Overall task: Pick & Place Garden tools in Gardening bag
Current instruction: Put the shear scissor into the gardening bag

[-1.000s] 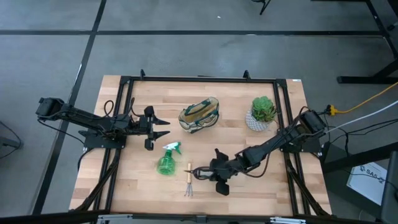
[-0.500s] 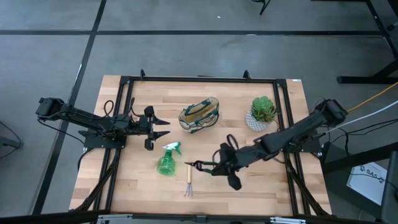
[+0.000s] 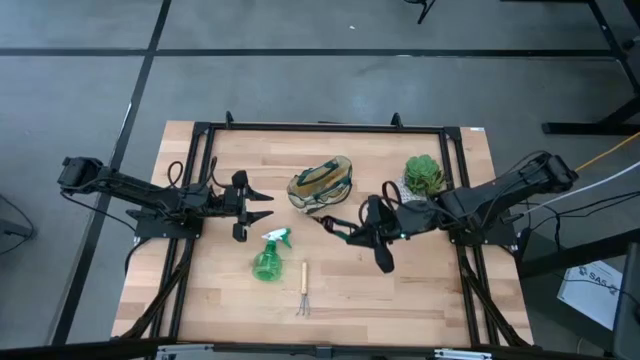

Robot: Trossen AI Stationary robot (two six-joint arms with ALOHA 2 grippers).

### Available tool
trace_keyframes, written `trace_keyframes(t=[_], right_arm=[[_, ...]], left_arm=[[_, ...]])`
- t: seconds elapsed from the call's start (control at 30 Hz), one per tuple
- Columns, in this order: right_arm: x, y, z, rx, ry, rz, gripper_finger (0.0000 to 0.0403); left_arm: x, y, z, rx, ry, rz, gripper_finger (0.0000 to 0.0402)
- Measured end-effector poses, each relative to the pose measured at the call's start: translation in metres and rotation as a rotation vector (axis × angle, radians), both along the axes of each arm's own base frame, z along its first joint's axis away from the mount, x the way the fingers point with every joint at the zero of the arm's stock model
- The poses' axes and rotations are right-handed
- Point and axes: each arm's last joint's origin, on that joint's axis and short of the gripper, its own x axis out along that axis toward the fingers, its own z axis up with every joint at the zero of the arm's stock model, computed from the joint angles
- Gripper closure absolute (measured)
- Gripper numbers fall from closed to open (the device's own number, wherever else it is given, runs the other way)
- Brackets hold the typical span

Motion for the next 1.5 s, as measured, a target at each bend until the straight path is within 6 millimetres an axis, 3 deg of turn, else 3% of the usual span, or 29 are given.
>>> trace_keyframes(t=[0.33, 0.8, 1.1, 1.5], right_arm=[[0.006, -0.017, 0.001, -0.037, -0.016, -0.043, 0.0367], [0.01, -0.019, 0.006, -0.082, -0.094, -0.043, 0.0367], [0.025, -0.024, -0.004, -0.122, -0.097, -0.067, 0.0367], [0.05, -0.053, -0.023, -0.305, -0.094, -0.097, 0.0367]], left_arm=[[0.0, 0.0, 0.0, 0.0, -0.002, 0.0, 0.0224], [0.0, 0.0, 0.0, 0.0, -0.002, 0.0, 0.0226], [0.0, 0.0, 0.0, 0.0, -0.002, 0.0, 0.0226], [0.0, 0.0, 0.0, 0.0, -0.003, 0.0, 0.0225]])
